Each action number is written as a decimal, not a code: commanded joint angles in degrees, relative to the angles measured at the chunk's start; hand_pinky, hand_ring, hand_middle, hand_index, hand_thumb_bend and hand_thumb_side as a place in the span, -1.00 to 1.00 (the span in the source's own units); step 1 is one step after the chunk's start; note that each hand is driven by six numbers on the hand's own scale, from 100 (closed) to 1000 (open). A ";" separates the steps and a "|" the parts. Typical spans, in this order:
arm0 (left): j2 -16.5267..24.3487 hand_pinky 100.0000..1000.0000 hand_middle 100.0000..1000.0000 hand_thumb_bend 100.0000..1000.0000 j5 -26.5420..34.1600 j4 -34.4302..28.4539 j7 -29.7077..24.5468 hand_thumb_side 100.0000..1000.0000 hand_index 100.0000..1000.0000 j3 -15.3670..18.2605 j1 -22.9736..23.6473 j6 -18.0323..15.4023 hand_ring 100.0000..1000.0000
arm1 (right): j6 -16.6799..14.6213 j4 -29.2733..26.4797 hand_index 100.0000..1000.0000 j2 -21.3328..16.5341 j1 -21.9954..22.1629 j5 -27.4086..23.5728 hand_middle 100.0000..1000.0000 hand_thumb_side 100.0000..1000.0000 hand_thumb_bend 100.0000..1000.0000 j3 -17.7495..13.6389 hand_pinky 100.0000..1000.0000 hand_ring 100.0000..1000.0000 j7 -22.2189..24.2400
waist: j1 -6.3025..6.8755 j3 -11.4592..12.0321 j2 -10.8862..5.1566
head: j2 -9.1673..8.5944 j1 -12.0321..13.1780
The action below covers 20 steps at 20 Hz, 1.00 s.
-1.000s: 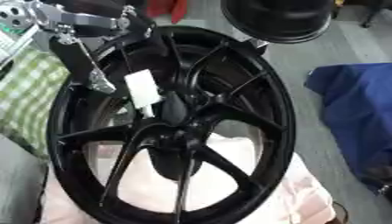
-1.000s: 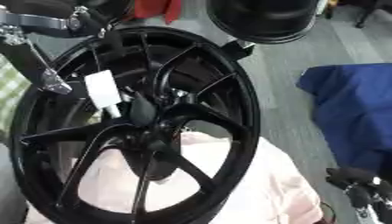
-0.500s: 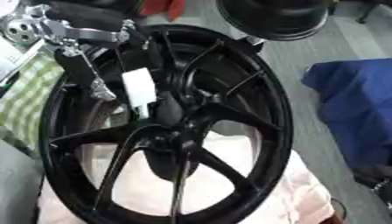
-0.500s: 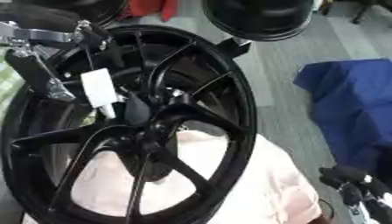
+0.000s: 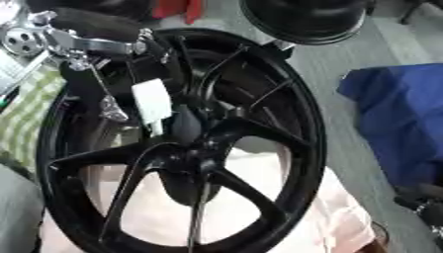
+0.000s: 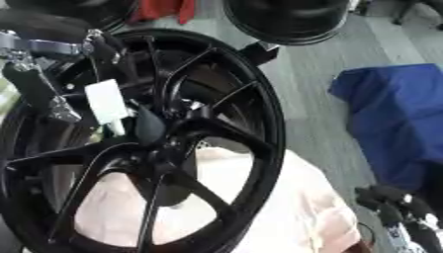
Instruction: Pull the pin out of the wheel hub.
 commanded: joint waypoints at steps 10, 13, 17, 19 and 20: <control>2.06 0.76 0.17 -0.32 1.18 -1.62 -7.72 -1.00 0.48 0.31 -1.78 -8.04 0.51 | 1.86 -0.72 0.45 -0.27 -0.69 0.75 0.23 -0.16 -1.00 0.25 0.62 0.60 -0.50 | 0.61 -0.30 -0.50 | -0.63 -0.15; 2.05 0.71 -0.08 -0.40 1.85 -1.86 -7.72 -1.00 0.28 0.35 -1.87 -7.27 0.37 | 2.34 -0.72 0.45 -0.32 -0.86 0.60 0.23 -0.14 -1.00 0.28 0.62 0.60 -0.62 | 0.70 -0.33 -0.46 | -0.74 -0.15; 1.89 0.60 -0.40 -0.50 2.86 -2.05 -7.72 -1.00 0.01 1.44 -2.11 -6.03 0.06 | 3.00 -0.72 0.45 -0.26 -1.01 0.26 0.22 -0.12 -1.00 0.25 0.62 0.60 -0.76 | 0.76 -0.32 -0.46 | -0.85 -0.17; 1.79 0.59 -0.46 -0.53 3.33 -2.20 -7.72 -1.00 -0.03 2.14 -2.28 -5.43 -0.01 | 3.22 -0.72 0.45 -0.26 -1.07 0.07 0.22 -0.11 -1.00 0.25 0.62 0.60 -0.74 | 0.79 -0.35 -0.45 | -0.86 -0.18; 1.74 0.58 -0.48 -0.55 3.56 -2.27 -7.72 -1.00 -0.03 2.43 -2.37 -5.17 -0.05 | 3.28 -0.72 0.45 -0.27 -1.10 -0.03 0.22 -0.09 -1.00 0.23 0.62 0.60 -0.75 | 0.80 -0.37 -0.44 | -0.89 -0.16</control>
